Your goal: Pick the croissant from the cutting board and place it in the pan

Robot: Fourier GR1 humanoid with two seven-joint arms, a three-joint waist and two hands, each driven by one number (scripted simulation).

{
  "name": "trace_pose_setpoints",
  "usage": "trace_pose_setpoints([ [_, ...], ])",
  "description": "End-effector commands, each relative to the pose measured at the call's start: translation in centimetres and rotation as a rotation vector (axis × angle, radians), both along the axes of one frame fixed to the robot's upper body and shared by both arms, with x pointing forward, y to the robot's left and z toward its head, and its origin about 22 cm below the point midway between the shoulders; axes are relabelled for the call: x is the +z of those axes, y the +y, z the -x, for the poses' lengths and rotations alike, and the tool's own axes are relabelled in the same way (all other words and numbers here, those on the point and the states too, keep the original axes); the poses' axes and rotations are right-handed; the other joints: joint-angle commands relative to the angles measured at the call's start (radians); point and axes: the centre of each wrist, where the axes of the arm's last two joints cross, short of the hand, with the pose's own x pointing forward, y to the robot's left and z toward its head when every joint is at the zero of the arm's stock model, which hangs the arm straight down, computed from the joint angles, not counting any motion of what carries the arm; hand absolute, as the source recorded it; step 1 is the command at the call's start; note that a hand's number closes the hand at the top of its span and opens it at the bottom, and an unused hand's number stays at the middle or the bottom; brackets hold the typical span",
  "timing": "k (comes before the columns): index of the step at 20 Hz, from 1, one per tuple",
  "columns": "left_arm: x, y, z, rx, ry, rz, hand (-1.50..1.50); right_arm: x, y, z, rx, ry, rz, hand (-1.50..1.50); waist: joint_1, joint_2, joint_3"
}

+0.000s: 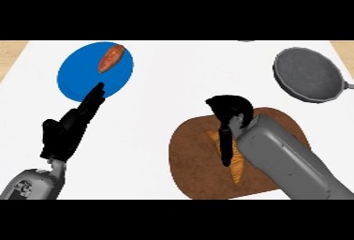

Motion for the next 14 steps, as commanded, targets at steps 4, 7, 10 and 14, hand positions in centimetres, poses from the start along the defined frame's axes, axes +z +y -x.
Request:
trace_pose_setpoints([
  [4,0.3,1.1,0.5,0.012,-0.027,-0.013,0.00,-0.4,2.5,0.5,-0.049,0.036,0.253,-1.50,-0.003,-0.002,0.001],
  [7,-0.8,-0.9,1.0,0.014,-0.009,0.003,0.00,-1.3,2.7,1.5,-0.031,0.031,0.292,-1.50,-0.014,-0.003,0.001],
  [10,-0.2,0.2,0.6,0.001,0.019,0.006,0.00,-1.3,3.5,1.9,-0.038,0.034,0.314,-1.50,-0.014,-0.004,0.001],
  [14,0.5,0.3,0.5,0.012,-0.007,-0.012,0.00,-1.7,2.9,1.8,-0.040,0.039,0.324,-1.50,-0.008,-0.001,0.001],
])
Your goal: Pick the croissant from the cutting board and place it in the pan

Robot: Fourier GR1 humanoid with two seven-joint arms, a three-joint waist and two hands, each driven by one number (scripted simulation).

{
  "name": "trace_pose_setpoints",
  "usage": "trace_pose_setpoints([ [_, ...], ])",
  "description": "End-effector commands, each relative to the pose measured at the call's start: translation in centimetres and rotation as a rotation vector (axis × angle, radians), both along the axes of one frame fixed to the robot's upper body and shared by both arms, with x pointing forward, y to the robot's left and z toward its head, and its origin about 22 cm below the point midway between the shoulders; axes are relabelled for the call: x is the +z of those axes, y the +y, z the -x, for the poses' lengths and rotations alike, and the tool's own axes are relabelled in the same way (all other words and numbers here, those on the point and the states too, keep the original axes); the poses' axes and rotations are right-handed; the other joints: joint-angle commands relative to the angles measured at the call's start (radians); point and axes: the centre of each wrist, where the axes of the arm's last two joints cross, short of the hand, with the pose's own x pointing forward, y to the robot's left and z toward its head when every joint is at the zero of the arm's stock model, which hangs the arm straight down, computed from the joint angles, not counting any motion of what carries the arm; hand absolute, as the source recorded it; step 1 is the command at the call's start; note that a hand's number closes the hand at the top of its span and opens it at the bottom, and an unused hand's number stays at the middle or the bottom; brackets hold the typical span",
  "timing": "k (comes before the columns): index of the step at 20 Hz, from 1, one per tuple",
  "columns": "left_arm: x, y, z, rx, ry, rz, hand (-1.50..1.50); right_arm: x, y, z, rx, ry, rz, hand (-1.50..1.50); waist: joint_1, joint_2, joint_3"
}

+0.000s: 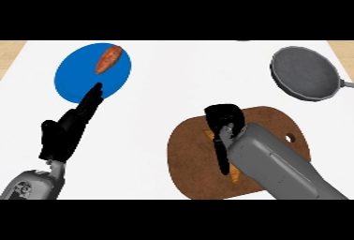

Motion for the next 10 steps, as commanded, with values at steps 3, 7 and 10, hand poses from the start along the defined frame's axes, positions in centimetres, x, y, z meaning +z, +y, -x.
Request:
trace_pose_setpoints([
  [3,1.9,0.0,-0.4,-0.005,0.007,-0.002,0.00,0.5,-0.4,0.0,-0.082,-0.013,0.184,-1.50,0.001,0.001,0.001],
  [7,1.0,1.3,-0.1,0.004,-0.003,-0.005,0.00,-1.7,0.1,1.5,-0.077,0.004,0.183,-1.50,0.004,0.003,0.001],
  [10,-0.2,1.3,-0.2,-0.007,-0.002,-0.002,0.00,-2.7,-0.6,2.0,-0.080,0.001,0.181,-1.50,0.002,0.004,0.001],
])
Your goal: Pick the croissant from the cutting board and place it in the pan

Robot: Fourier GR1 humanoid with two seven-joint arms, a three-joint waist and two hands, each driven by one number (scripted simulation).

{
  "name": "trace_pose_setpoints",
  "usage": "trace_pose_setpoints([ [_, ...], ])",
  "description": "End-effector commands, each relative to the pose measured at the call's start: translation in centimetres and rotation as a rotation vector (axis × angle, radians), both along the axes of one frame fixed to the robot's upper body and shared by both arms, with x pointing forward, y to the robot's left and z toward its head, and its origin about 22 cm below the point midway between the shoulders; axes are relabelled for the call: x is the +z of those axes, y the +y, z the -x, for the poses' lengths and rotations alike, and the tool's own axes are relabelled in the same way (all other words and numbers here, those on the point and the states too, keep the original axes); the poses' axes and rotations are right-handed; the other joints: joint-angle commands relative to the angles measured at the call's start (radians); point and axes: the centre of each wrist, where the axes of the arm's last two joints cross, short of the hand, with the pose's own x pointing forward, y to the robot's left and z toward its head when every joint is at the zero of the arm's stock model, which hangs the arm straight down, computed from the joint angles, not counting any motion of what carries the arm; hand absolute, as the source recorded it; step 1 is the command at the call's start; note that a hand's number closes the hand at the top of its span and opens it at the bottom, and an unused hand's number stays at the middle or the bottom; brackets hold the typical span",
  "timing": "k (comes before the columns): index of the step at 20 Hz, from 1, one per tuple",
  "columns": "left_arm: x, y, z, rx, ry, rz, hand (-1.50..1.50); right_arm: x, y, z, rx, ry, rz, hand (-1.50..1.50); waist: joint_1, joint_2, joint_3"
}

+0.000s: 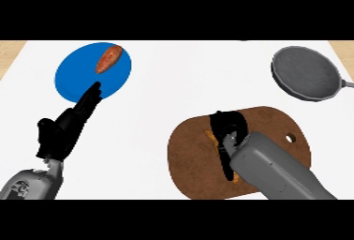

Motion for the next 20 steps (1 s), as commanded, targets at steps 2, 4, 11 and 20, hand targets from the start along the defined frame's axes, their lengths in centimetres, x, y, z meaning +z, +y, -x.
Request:
trace_pose_setpoints([
  [2,0.1,-0.7,-0.4,-0.010,-0.010,-0.002,0.00,-0.7,0.6,-0.2,-0.071,0.051,0.105,-1.50,0.004,0.002,0.000],
  [4,-0.3,-0.3,0.8,-0.012,0.004,-0.010,0.00,-3.0,-0.1,1.3,0.006,0.082,0.124,1.50,0.008,0.002,0.001],
  [11,-0.8,-1.4,1.0,-0.003,-0.003,-0.006,0.00,-2.8,-0.3,1.7,0.044,0.104,0.109,1.50,0.005,0.001,0.000],
  [20,0.5,0.1,0.4,0.002,-0.002,-0.012,0.00,0.5,2.2,3.0,0.083,-0.102,0.040,1.50,0.005,0.001,0.001],
])
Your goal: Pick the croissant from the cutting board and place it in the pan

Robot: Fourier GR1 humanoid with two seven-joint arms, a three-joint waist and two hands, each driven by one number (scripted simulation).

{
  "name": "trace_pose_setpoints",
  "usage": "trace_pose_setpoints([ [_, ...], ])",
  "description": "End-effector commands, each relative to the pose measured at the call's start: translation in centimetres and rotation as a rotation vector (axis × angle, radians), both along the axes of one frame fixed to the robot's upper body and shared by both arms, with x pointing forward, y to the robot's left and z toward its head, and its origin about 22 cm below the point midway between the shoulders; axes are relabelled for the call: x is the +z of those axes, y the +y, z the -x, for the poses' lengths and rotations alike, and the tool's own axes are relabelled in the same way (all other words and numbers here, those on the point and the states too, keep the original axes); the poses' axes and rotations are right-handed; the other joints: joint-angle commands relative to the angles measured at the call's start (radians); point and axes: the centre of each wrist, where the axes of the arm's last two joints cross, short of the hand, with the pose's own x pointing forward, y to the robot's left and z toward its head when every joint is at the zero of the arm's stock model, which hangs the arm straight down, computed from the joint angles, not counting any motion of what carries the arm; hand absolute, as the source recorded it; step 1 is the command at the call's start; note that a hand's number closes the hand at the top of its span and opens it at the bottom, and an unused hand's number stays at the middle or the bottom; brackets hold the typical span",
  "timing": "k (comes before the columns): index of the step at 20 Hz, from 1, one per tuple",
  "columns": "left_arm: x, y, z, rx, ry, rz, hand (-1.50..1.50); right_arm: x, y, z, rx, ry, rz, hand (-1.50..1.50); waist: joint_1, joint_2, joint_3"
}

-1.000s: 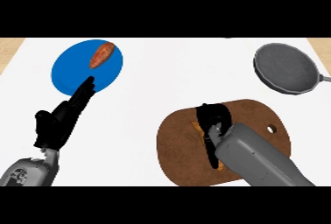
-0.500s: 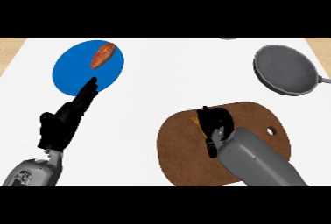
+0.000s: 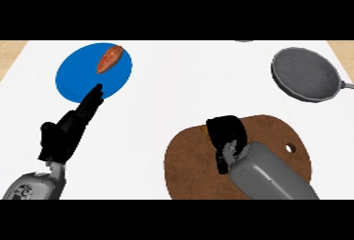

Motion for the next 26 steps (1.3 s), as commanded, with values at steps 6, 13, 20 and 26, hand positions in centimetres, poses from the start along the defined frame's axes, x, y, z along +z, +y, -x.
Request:
trace_pose_setpoints([
  [6,-1.0,0.9,0.6,0.019,0.010,0.003,0.00,5.4,-0.7,2.8,-0.102,-0.425,-0.339,1.50,-0.025,-0.003,0.007],
  [13,-0.3,0.6,0.2,0.032,0.005,0.017,0.00,9.8,-2.8,6.8,-0.059,-0.919,-0.468,1.50,-0.030,-0.002,0.006],
  [20,-0.8,0.0,-0.2,0.007,-0.012,-0.004,0.00,9.8,-5.9,7.5,-0.210,-1.059,-0.547,1.50,-0.004,0.009,0.005],
  [26,0.4,-0.4,-0.3,0.002,0.011,0.007,0.00,8.8,-11.6,4.6,-0.369,-1.112,-0.683,1.50,0.002,0.011,0.006],
])
